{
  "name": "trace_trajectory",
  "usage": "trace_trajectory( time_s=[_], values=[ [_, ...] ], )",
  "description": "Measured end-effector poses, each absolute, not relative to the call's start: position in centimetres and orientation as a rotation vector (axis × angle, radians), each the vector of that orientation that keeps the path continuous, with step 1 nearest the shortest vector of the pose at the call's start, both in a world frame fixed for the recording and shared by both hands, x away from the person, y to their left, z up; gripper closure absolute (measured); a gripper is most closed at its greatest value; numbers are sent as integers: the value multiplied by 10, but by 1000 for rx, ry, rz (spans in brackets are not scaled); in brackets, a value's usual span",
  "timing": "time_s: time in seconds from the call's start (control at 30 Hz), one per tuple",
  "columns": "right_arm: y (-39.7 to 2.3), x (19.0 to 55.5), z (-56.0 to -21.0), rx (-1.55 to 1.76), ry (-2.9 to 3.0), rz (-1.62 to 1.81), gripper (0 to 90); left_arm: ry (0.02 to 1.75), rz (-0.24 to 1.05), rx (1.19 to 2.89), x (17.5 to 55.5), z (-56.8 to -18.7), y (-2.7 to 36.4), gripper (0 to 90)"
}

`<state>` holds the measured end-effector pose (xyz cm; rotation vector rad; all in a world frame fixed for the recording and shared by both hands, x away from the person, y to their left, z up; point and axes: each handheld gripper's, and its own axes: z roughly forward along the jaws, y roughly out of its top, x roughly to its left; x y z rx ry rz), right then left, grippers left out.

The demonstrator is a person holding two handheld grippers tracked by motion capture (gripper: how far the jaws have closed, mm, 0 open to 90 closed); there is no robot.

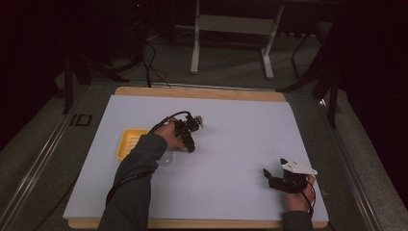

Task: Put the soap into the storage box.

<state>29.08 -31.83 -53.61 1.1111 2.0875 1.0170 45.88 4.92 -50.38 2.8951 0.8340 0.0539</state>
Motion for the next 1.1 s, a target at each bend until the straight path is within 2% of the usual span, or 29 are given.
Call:
trace_trajectory(
  time_s=[0.5,1.1],
  values=[
    [-318,291,-536,1110,2088,1018,199,778,56,2948,454,-501,45,246],
    [-318,291,-536,1107,2087,1017,199,778,74,2908,445,-473,57,246]
  ],
)
